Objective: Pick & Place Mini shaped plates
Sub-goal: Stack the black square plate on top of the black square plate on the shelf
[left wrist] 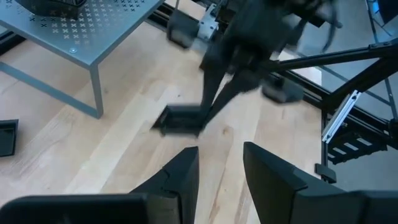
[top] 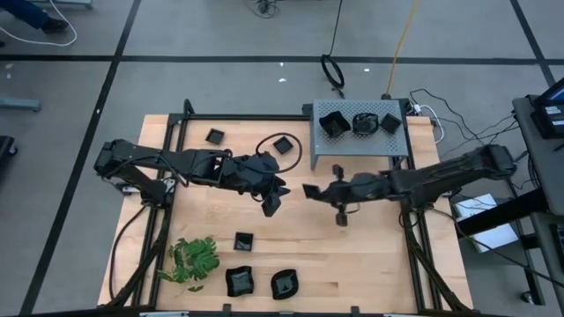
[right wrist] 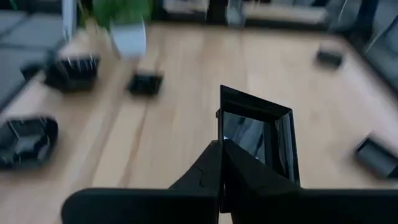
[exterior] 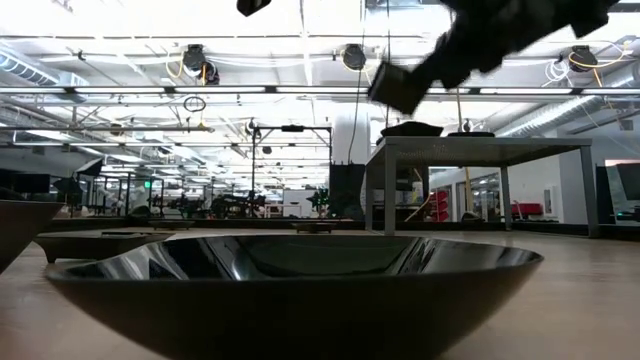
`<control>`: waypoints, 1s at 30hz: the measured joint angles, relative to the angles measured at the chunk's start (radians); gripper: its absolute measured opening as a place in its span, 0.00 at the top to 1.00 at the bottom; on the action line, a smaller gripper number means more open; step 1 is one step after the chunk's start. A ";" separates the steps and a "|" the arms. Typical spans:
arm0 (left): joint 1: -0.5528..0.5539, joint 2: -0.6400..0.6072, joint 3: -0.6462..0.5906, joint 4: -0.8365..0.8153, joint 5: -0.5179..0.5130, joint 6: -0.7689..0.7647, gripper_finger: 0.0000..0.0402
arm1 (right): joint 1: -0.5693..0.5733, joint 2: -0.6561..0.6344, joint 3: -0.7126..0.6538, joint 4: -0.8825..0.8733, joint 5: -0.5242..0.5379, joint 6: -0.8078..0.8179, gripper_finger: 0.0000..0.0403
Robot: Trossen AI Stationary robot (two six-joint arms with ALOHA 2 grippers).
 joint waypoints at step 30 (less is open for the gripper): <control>0.073 0.000 0.000 0.008 -0.002 0.001 0.68 | -0.628 -0.374 0.383 -1.109 0.323 -0.035 1.00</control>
